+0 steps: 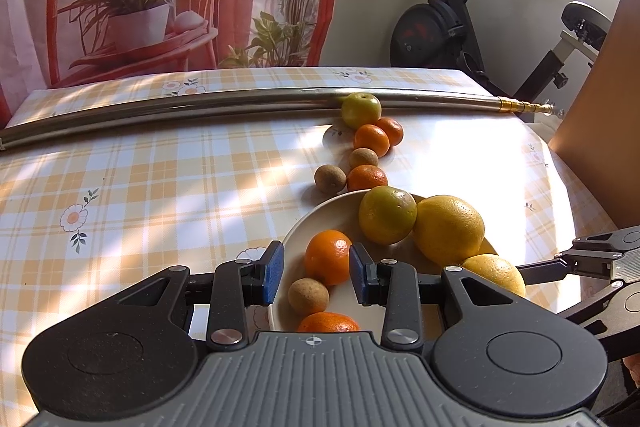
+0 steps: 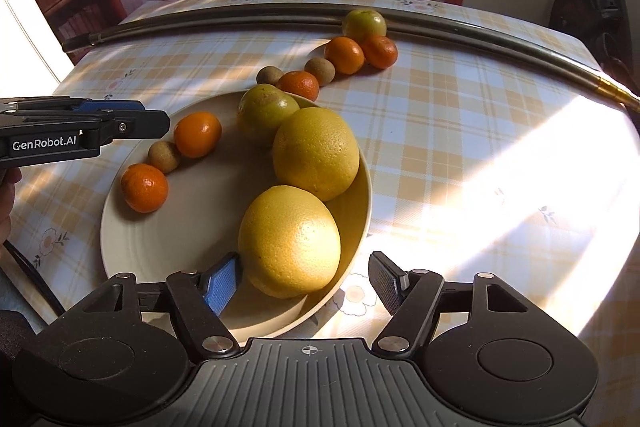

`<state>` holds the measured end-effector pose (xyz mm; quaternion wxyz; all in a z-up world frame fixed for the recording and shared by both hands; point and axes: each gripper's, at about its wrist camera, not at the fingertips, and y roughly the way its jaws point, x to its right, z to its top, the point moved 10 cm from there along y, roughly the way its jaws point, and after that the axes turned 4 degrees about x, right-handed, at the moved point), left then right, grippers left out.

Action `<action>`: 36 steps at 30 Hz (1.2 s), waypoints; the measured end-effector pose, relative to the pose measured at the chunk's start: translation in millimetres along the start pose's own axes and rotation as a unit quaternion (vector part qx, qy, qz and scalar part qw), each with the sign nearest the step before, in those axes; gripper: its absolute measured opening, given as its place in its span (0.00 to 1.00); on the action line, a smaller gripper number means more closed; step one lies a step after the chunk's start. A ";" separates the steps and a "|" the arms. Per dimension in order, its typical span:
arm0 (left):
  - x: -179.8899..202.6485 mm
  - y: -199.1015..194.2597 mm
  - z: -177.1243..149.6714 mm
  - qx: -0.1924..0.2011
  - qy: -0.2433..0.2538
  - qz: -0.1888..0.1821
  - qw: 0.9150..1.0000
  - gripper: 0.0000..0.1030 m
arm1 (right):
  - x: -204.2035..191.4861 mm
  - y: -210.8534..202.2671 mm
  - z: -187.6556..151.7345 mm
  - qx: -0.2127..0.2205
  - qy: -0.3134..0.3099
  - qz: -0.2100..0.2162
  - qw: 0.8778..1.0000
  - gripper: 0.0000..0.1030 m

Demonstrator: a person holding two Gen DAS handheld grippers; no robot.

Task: Organize fruits
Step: 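Lower the grapefruit and mandarin into the plate and open both tools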

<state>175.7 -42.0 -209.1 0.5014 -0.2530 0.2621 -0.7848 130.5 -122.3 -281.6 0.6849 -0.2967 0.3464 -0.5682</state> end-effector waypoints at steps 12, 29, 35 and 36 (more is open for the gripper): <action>-2.6 -0.1 0.3 0.000 -0.003 0.003 1.000 0.36 | 4.9 3.5 9.7 0.014 -0.016 -0.005 1.000 0.64; -1.7 1.8 -1.8 -0.003 -0.003 0.005 1.000 0.37 | 28.4 5.0 19.6 0.027 0.002 -0.032 0.999 0.61; -2.7 3.2 -3.7 -0.007 -0.004 0.007 1.000 0.37 | 25.7 0.9 26.1 0.045 0.001 -0.029 0.999 0.60; -2.7 3.2 -3.8 -0.007 -0.004 0.007 1.000 0.37 | 25.6 0.2 27.1 0.047 0.002 -0.028 0.998 0.60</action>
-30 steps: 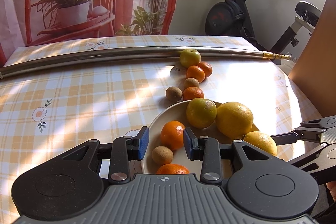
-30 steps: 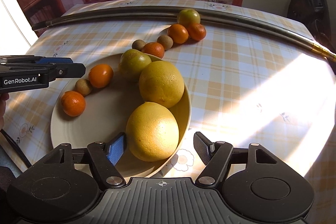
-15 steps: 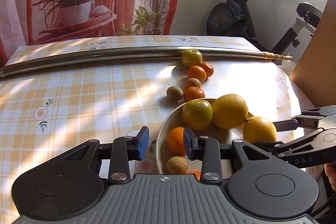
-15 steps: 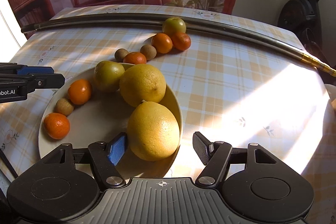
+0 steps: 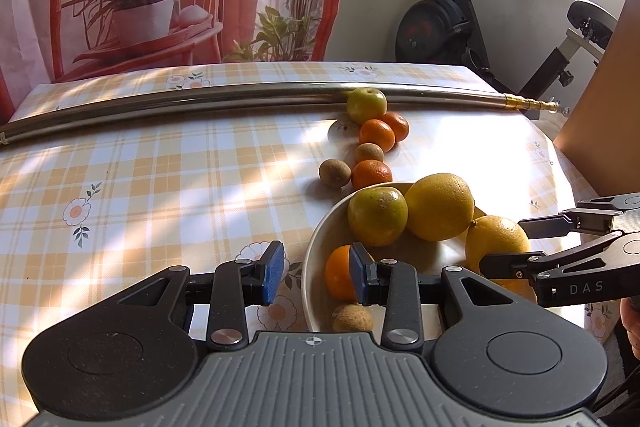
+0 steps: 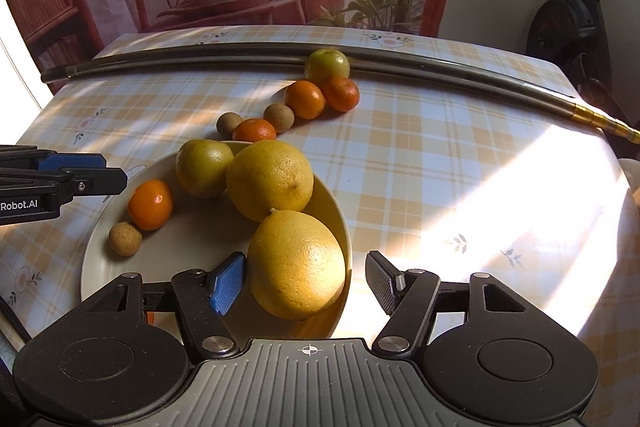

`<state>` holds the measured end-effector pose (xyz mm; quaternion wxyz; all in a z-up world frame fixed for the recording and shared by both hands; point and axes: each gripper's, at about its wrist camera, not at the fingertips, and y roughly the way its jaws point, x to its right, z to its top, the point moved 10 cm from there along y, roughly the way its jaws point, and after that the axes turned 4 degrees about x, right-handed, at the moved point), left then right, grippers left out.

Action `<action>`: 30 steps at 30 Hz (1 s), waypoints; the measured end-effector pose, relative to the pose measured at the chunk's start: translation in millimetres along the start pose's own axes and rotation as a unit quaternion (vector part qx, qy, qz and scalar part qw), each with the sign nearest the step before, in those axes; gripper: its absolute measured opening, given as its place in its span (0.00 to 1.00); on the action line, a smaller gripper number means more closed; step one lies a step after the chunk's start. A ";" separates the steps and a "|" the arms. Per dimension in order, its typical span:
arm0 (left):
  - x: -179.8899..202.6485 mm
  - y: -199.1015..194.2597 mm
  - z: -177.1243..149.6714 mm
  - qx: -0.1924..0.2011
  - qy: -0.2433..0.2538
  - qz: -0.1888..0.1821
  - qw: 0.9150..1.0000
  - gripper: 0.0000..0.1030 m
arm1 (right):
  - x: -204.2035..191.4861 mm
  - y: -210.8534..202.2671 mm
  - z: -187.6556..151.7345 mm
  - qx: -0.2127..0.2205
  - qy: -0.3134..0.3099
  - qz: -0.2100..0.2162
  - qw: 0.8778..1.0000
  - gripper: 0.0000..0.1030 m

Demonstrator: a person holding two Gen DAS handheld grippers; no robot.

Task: Organize fruits
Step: 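Grasp a small brown kiwi with the left tool while the right tool moves toward the mandarins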

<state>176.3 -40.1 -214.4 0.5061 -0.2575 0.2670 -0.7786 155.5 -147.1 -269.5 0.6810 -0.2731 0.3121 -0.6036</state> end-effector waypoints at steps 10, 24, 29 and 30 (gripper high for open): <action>-3.5 2.8 2.3 -0.001 -0.001 0.003 1.000 0.36 | 6.5 -11.5 21.1 0.034 0.029 0.013 0.999 0.59; -21.5 16.7 64.6 0.011 -0.025 -0.021 0.999 0.36 | 39.6 -14.6 77.7 0.095 0.036 -0.019 0.995 0.52; -13.0 42.6 74.6 -0.005 -0.013 -0.039 0.999 0.35 | 56.6 -10.0 87.7 0.104 0.053 -0.029 0.993 0.52; -10.2 49.3 73.5 -0.015 -0.013 -0.046 0.999 0.34 | 59.6 -8.4 87.3 0.104 0.056 -0.030 0.993 0.52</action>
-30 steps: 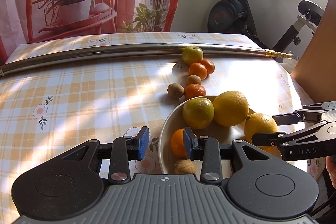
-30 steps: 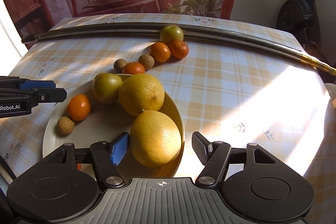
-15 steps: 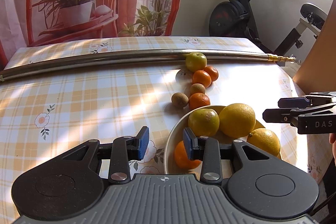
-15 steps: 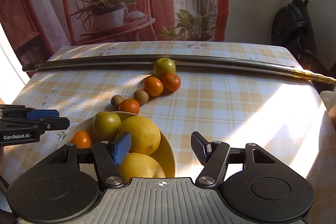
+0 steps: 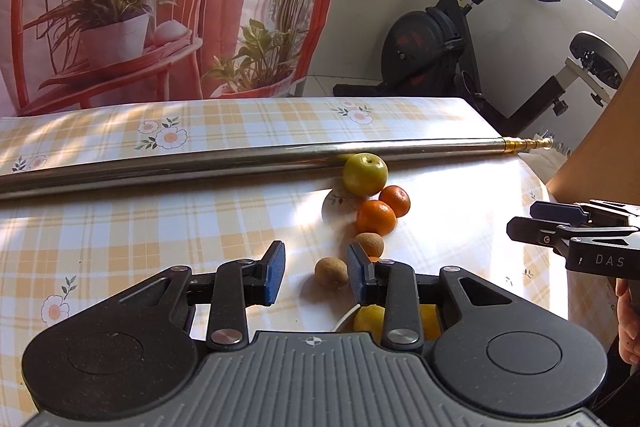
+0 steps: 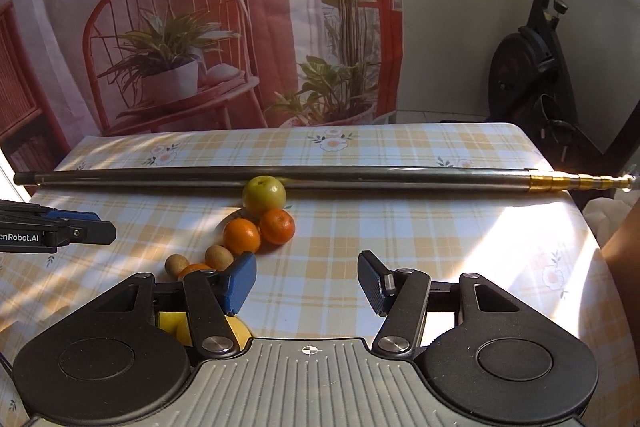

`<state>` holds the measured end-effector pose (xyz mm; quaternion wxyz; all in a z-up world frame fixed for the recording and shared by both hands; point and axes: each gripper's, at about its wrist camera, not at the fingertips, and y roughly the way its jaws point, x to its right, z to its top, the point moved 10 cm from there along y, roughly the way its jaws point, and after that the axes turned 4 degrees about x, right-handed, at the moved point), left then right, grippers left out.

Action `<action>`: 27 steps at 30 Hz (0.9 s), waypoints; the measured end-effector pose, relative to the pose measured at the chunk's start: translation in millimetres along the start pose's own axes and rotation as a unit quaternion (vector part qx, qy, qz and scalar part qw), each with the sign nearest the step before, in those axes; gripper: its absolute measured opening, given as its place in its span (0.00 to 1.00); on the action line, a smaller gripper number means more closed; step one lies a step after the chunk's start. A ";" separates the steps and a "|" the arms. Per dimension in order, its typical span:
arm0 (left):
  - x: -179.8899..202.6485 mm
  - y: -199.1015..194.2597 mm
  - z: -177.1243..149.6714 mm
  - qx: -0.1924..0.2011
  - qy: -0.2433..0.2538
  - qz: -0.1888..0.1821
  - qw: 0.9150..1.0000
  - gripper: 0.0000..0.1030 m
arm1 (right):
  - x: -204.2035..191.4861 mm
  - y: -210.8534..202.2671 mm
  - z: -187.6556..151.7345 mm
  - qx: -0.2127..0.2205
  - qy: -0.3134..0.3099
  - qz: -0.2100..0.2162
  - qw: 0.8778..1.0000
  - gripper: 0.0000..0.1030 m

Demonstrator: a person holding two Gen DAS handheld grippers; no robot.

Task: Organize fruits
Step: 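Grasp a small brown kiwi with the left tool while the right tool moves toward the mandarins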

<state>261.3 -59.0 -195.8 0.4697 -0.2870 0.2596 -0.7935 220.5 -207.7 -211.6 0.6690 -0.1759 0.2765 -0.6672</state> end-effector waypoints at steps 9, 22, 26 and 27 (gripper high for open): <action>3.4 54.2 -13.4 -0.057 -0.005 0.008 0.998 0.27 | 20.4 14.4 -16.8 -0.014 0.033 -0.003 0.999 0.52; -0.8 75.1 -15.8 -0.089 -0.076 -0.010 0.993 0.26 | 30.4 20.6 -27.1 -0.018 0.059 0.007 0.998 0.51; -3.4 75.8 -16.3 -0.095 -0.090 -0.015 0.991 0.27 | 31.6 22.8 -27.8 -0.021 0.067 0.007 0.998 0.51; -3.1 75.7 -16.4 -0.095 -0.090 -0.015 0.991 0.27 | 31.4 22.7 -28.3 -0.021 0.069 0.009 0.997 0.51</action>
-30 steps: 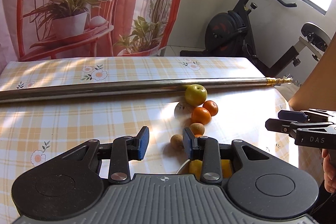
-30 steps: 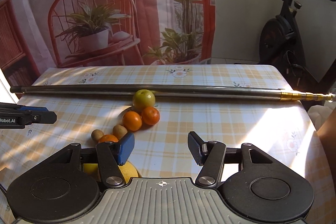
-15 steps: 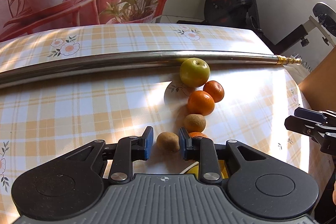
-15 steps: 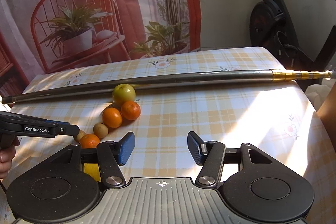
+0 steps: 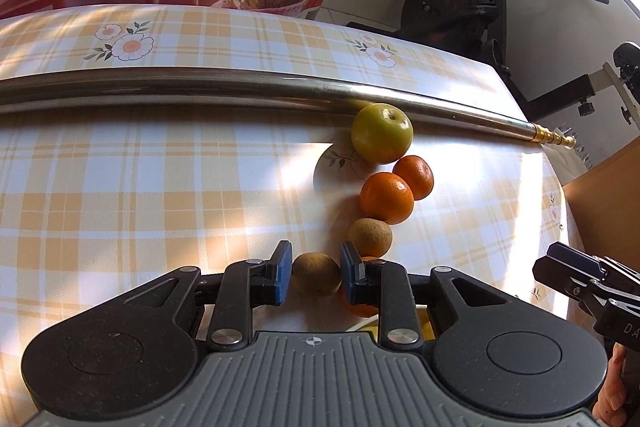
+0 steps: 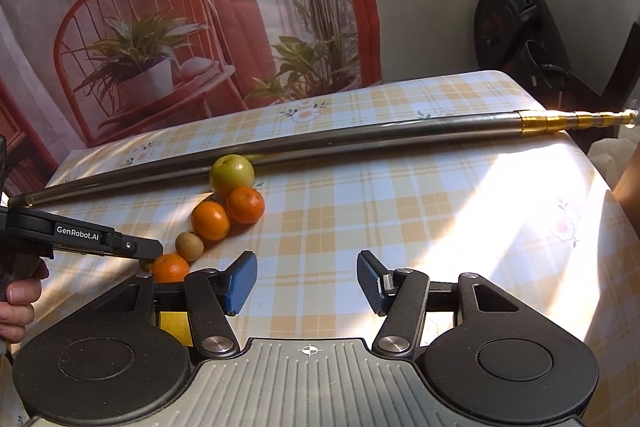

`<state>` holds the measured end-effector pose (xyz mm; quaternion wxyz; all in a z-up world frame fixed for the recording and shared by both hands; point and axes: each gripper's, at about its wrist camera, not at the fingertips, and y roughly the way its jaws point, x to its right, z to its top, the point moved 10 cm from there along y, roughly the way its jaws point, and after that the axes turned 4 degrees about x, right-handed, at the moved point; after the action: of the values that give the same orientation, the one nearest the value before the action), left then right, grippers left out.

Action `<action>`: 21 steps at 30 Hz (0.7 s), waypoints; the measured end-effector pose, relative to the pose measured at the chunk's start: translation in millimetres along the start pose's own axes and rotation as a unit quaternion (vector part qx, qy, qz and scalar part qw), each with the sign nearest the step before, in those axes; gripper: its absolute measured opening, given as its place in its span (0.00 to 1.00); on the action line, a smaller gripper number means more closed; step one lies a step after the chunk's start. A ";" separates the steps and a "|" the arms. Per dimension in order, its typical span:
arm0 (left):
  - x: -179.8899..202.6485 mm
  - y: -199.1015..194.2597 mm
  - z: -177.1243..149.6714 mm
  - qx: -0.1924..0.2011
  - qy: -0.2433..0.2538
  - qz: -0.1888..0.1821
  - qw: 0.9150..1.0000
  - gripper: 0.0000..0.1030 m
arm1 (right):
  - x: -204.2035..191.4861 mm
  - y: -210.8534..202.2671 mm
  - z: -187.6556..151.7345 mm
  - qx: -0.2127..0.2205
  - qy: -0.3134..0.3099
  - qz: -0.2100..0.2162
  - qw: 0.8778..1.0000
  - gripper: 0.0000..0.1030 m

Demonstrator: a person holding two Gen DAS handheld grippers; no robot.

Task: Organize fruits
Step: 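Grasp a small brown kiwi with the left tool while the right tool moves toward the mandarins, then close the right tool on a mandarin orange while the left tool holds the kiwi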

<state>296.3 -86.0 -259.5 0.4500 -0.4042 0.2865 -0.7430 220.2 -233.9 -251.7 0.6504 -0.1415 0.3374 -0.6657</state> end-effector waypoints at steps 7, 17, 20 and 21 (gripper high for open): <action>3.3 -10.3 -4.9 0.006 0.027 0.003 1.000 0.26 | -3.9 -2.7 -5.1 -0.011 -0.005 0.006 1.000 0.52; -4.5 -40.8 -6.3 0.043 0.045 0.006 0.998 0.26 | -17.9 0.6 -8.2 -0.029 0.002 0.015 0.999 0.51; -6.5 -51.8 -9.2 0.054 0.051 0.005 0.997 0.26 | -29.4 6.9 -6.6 -0.041 -0.003 0.026 0.999 0.51; -7.2 -55.2 -10.1 0.056 0.052 0.003 0.997 0.26 | -34.3 9.5 -5.8 -0.045 -0.004 0.031 0.998 0.51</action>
<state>265.4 -55.1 -223.5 0.4592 -0.3381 0.2684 -0.7764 227.8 -198.7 -253.4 0.6651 -0.1628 0.3691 -0.6285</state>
